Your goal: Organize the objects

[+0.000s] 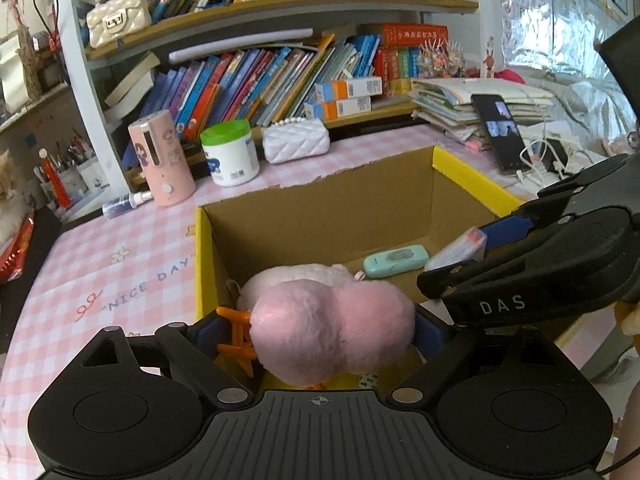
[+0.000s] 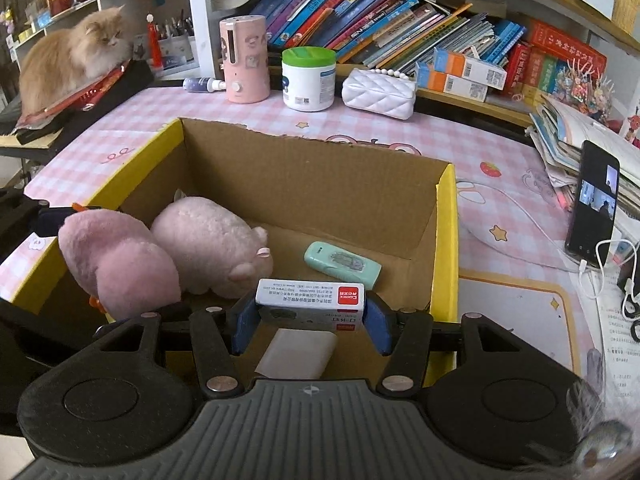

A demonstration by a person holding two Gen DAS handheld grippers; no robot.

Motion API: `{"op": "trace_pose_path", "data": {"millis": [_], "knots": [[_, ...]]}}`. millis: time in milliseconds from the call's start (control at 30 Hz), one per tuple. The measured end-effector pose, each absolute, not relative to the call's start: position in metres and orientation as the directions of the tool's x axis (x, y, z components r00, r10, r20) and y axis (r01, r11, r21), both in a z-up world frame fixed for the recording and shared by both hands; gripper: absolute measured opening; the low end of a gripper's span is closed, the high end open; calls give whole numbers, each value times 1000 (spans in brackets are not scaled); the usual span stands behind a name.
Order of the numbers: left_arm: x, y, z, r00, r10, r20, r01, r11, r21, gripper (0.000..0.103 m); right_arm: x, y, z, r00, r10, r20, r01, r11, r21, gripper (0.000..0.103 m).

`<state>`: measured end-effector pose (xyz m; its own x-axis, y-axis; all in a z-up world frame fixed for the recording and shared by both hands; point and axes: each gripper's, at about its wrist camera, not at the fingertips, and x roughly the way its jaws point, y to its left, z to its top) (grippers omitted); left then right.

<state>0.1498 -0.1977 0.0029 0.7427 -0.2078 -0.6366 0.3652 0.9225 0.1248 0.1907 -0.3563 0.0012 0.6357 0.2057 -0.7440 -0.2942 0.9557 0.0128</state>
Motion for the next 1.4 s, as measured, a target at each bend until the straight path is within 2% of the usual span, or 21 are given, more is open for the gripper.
{"op": "trace_pose_path", "data": {"millis": [267,633,933,1133,1400], "knots": [[130,-201,22,777,-261,-574,382,919,99,96,173,-365,26,714,208,-669,-255,966,28,56],[91,-171,36,805,-280,-524,354,934,44,96,123,-362,53,793,138,-593,-148,989,33,58],[43,-103,36,817,-197,-542,234,972,-1,96,69,-321,56,811,91,-578,-78,996,47,59],[14,-55,29,802,-99,-589,121,993,-2,96,32,-278,47,811,46,-584,-35,999,30,68],[-21,-20,22,800,-20,-599,52,998,37,99,-17,-226,28,794,12,-608,3,1000,23,75]]}}
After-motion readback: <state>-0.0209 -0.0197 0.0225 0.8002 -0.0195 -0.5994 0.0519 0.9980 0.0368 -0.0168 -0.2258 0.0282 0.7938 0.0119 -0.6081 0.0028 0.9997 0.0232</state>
